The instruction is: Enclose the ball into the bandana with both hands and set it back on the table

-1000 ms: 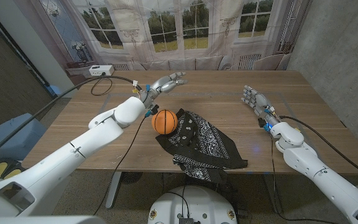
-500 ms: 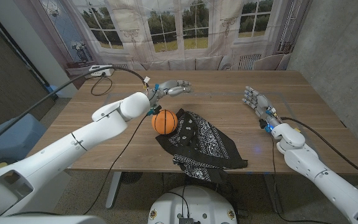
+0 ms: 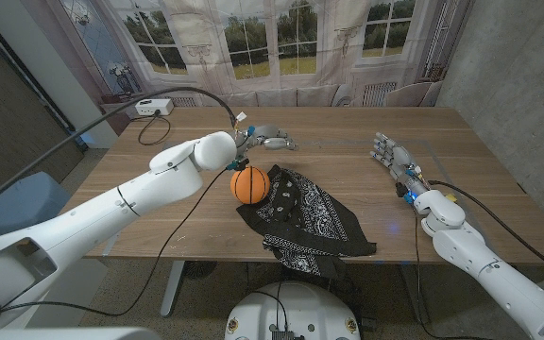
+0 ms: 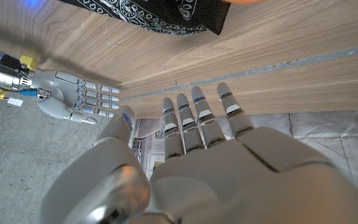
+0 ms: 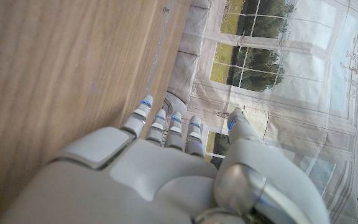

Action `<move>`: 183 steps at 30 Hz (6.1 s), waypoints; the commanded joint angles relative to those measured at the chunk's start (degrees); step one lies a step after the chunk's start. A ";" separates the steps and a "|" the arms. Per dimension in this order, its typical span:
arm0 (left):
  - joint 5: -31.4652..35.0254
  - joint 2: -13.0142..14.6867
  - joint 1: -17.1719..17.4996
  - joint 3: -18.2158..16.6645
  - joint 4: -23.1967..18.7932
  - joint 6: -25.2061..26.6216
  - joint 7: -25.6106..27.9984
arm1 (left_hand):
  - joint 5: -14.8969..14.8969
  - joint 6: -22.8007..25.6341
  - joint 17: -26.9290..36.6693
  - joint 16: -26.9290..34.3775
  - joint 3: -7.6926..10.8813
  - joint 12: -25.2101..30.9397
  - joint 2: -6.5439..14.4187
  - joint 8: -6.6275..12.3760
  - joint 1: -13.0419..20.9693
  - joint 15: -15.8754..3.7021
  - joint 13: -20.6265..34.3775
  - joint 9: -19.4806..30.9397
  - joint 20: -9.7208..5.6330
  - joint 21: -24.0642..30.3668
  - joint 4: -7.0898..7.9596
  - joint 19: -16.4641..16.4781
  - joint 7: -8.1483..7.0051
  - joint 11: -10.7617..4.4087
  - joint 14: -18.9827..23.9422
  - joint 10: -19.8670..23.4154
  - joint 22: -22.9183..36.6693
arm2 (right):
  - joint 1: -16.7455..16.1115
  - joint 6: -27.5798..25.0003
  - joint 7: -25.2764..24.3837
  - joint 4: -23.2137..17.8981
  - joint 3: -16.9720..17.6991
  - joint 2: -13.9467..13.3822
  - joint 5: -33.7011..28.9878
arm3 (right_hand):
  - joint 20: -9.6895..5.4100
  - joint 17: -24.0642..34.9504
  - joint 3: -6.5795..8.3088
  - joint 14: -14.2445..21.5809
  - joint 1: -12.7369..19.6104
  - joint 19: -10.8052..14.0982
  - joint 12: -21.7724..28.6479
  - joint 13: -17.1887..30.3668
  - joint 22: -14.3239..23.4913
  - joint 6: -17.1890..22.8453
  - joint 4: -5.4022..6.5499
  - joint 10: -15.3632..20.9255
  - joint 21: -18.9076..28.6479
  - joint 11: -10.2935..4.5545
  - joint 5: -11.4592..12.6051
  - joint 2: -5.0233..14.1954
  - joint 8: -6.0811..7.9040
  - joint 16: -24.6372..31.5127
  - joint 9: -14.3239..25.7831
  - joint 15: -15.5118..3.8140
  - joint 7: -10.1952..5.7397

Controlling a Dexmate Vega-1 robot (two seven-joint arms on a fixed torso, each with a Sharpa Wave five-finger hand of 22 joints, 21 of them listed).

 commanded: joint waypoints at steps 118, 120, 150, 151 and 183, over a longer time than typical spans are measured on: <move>64.41 -20.43 1.51 8.36 17.81 -3.48 2.16 | 2.16 19.78 27.96 21.61 -10.26 26.00 6.70 18.51 40.96 -11.33 27.84 14.51 -8.08 16.13 2.70 15.04 -3.14 -10.39 27.46 26.12 6.06 | 12.68 1.16 9.14 22.02 -1.13 5.58 1.87 | 1.32 0.73 -0.22 5.61 -1.03 2.59 0.44 0.28 0.12 2.47 1.27 3.71 0.71 0.78 0.22 0.41 0.74 1.84 0.12 0.92 0.47; 64.48 -19.81 2.12 7.81 17.36 -2.74 6.64 | 2.27 19.60 28.17 21.50 -10.24 26.26 6.68 18.79 41.00 -11.28 28.31 14.88 -8.06 16.35 2.77 14.99 -3.14 -10.41 27.55 26.00 6.16 | 12.76 1.24 9.00 21.98 -1.18 5.51 1.66 | 1.33 0.74 -0.22 5.61 -1.05 2.58 0.42 0.28 0.12 2.52 1.29 3.70 0.70 0.76 0.22 0.41 0.75 1.84 0.12 0.93 0.49; 54.80 -23.90 0.09 4.39 21.45 4.16 37.68 | 3.45 17.37 30.97 19.18 -9.65 28.75 6.62 23.45 41.34 -11.20 33.52 20.63 -7.69 19.51 3.95 13.45 -3.00 -10.69 28.31 24.60 7.32 | 9.11 -3.13 -0.61 10.80 -2.44 -0.93 -5.17 | 1.31 0.78 -1.97 5.36 -2.65 2.22 0.46 0.34 0.13 3.41 1.30 4.86 0.35 0.65 -0.46 -2.60 0.79 1.36 0.09 0.56 0.70; 55.42 -23.79 -0.59 4.78 21.57 4.46 37.12 | 3.46 17.31 31.03 19.11 -9.64 28.84 6.61 23.51 41.33 -11.20 33.64 20.68 -7.64 19.59 3.98 13.42 -2.91 -10.70 28.31 24.68 7.34 | 8.86 -3.19 -1.19 10.27 -2.51 -1.21 -5.64 | 1.29 0.76 -2.05 5.34 -2.66 2.21 0.47 0.34 0.13 3.41 1.23 4.92 0.34 0.55 -0.48 -2.79 0.78 1.33 0.09 0.51 0.72; -6.78 -22.18 -5.59 -11.59 22.29 -31.34 27.92 | 5.59 15.53 30.50 12.86 -10.28 29.17 5.11 26.01 39.35 -11.14 36.49 22.53 -7.17 20.92 5.75 8.62 -4.34 -10.75 26.23 22.89 6.95 | 8.64 -2.27 -2.81 10.42 -2.79 -1.72 -7.33 | 0.63 0.27 0.17 5.87 2.42 2.56 0.35 0.46 0.10 3.32 -1.28 5.78 0.30 0.14 0.19 -1.64 0.71 0.87 0.16 -0.49 0.50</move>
